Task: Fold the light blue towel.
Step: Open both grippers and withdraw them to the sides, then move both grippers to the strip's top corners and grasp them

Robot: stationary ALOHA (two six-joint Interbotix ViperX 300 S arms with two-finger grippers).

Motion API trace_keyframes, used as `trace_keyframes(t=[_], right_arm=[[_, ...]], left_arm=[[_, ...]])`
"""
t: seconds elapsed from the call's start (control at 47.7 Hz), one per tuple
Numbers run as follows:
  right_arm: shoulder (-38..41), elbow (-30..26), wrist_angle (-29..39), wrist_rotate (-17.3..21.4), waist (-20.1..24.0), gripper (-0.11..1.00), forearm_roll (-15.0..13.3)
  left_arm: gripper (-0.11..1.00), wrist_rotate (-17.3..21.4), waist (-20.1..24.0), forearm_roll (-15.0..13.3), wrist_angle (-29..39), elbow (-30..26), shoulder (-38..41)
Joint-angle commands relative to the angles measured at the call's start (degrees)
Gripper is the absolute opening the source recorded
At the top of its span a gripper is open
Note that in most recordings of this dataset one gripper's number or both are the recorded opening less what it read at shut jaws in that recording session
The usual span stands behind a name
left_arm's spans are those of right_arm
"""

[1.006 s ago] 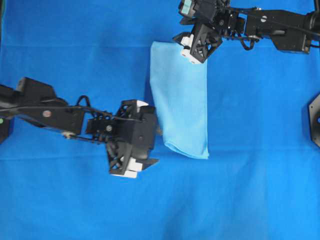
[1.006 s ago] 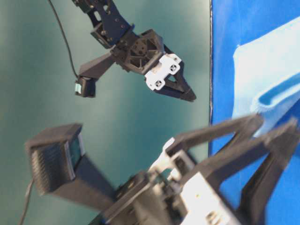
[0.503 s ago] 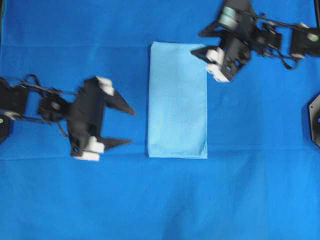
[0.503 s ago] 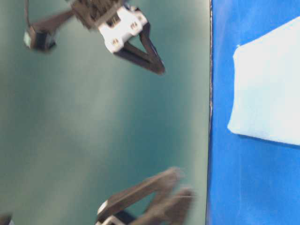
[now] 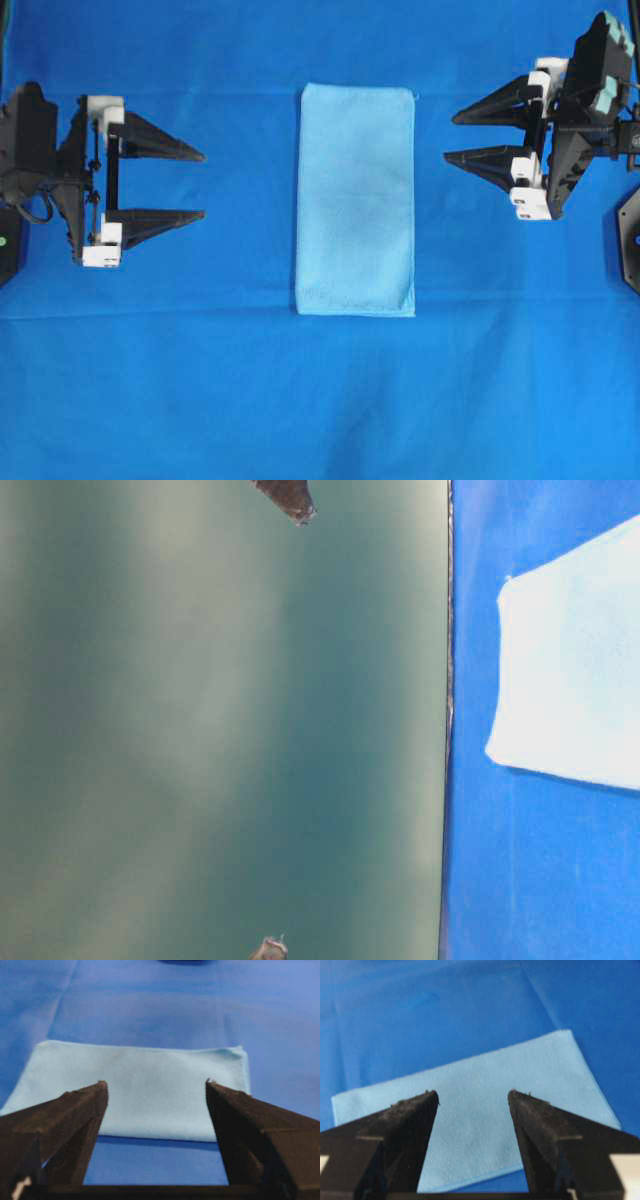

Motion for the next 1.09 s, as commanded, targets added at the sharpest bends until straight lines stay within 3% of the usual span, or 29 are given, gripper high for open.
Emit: trace_keyframes(t=[0.0, 0.314, 0.482, 0.608, 0.838, 1.069], right_arm=[[0.09, -0.79, -0.97, -0.09, 0.00, 0.62, 0.18], [1.49, -1.41, -1.14, -0.18, -0.62, 0.62, 0.18], [5.10, -3.16, -0.79, -0.26, -3.52, 0.62, 0.18], [9.93, -5.71, 0.53, -0.88, -6.33, 0.62, -0.18], [20.65, -13.01, 8.79, -1.41, -10.28, 0.62, -4.04], [29.18, -16.44, 9.58, -1.41, -12.83, 0.62, -5.98]], left_arm=[[0.75, -0.26, 0.53, -0.09, -0.62, -0.53, -0.35], [0.75, -0.09, 0.70, -0.09, -0.70, -0.88, 0.18], [0.75, -0.18, 3.52, -0.09, -0.53, -2.64, 3.69], [0.75, 0.09, 6.59, -0.18, -0.44, -5.54, 8.88], [0.75, 0.70, 13.36, -0.09, -0.44, -12.30, 21.36], [0.75, 0.79, 17.67, -0.09, -0.44, -19.60, 33.49]])
